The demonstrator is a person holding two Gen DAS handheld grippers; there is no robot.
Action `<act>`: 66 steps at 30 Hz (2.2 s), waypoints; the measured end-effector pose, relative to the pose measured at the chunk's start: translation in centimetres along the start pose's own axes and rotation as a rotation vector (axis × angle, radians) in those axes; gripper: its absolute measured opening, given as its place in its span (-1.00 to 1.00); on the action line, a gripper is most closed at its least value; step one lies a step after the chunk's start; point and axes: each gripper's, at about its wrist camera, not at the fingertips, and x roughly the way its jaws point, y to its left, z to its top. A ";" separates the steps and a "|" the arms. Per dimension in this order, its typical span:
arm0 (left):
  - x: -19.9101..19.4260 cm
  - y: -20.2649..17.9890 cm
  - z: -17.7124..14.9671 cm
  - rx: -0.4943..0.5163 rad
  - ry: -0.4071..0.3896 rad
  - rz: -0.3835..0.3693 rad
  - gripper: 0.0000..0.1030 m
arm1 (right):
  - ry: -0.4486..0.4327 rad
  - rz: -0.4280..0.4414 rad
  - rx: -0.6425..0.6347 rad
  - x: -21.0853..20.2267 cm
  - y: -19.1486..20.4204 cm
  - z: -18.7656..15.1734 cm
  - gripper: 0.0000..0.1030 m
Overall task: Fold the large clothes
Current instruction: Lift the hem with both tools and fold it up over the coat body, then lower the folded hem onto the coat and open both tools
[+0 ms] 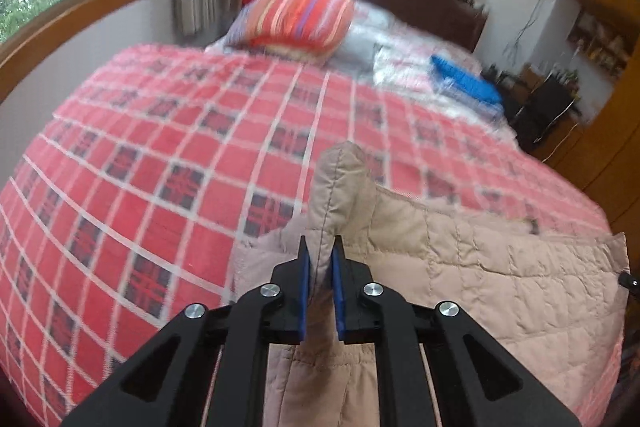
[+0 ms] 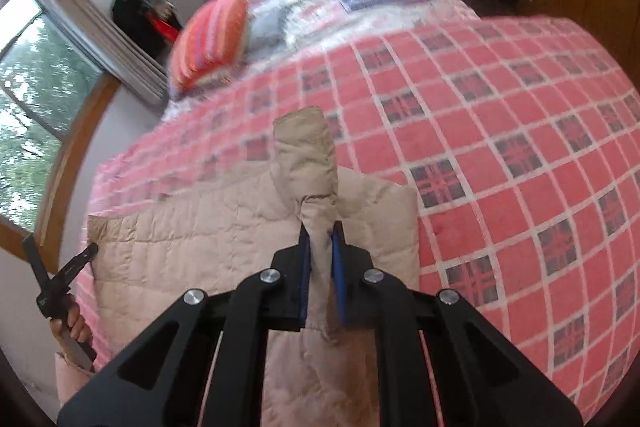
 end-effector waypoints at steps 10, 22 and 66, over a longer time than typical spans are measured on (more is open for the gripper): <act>1.7 1.0 -1.2 -0.003 0.054 0.048 -0.33 | 0.066 -0.039 0.041 3.9 -2.1 -1.3 -0.61; -7.0 5.4 -9.1 0.030 0.088 -0.073 0.26 | 0.063 0.073 -0.064 -3.5 -2.5 -9.1 -0.09; 0.6 8.4 -7.7 -0.209 0.204 -0.382 0.54 | 0.096 0.260 0.120 0.7 -7.1 -7.5 0.51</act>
